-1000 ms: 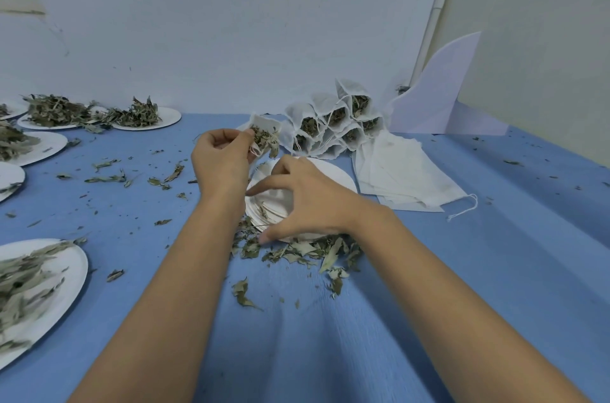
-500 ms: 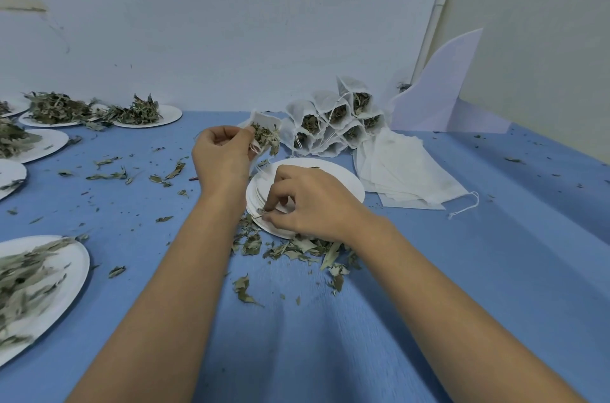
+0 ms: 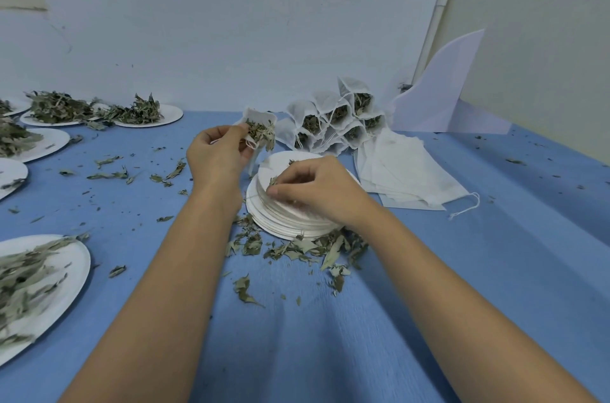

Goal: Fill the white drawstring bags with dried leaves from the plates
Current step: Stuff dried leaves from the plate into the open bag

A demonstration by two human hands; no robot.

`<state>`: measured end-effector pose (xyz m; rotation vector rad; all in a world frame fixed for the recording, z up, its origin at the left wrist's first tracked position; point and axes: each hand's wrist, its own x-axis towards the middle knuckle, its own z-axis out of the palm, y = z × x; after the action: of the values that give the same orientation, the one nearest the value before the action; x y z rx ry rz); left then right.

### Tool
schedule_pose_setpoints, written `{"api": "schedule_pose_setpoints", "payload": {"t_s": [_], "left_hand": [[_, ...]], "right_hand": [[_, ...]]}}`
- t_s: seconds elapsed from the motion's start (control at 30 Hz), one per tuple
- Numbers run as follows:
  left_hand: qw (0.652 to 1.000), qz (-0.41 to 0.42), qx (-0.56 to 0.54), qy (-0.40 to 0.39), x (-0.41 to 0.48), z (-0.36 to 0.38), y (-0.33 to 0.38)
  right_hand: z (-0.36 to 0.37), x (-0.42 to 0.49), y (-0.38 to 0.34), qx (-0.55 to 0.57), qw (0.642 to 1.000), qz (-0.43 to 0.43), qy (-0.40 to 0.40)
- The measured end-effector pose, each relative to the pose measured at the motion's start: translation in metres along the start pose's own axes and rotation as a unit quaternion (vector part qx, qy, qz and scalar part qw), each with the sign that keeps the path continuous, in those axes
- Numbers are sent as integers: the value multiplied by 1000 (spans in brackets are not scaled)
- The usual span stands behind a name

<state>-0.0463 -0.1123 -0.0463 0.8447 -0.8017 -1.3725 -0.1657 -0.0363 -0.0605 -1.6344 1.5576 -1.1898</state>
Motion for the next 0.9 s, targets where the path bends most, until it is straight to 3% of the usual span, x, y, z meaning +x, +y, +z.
{"api": "schedule_pose_setpoints", "payload": {"t_s": [0.17,0.43,0.57,0.7,0.83,0.9], "left_hand": [[1000,10,18,-3,0,1,-1],[999,12,37,-13,1,0,-1],[999,-4,27,-23,2,0,1],[999,-6,36,-34,0,0,-1],[998,1,51,-40,-1,2,-4],[998,1,52,-37,-2,3,-4]], "right_hand": [[13,2,9,-175,983,-49,5],[20,1,7,-196,973,-120,-15],[1,1,-1,-194,972,-116,63],[-26,2,4,-218,956,-65,184],[-38,3,20,-274,954,20,118],[-40,2,20,-221,972,38,74]]}}
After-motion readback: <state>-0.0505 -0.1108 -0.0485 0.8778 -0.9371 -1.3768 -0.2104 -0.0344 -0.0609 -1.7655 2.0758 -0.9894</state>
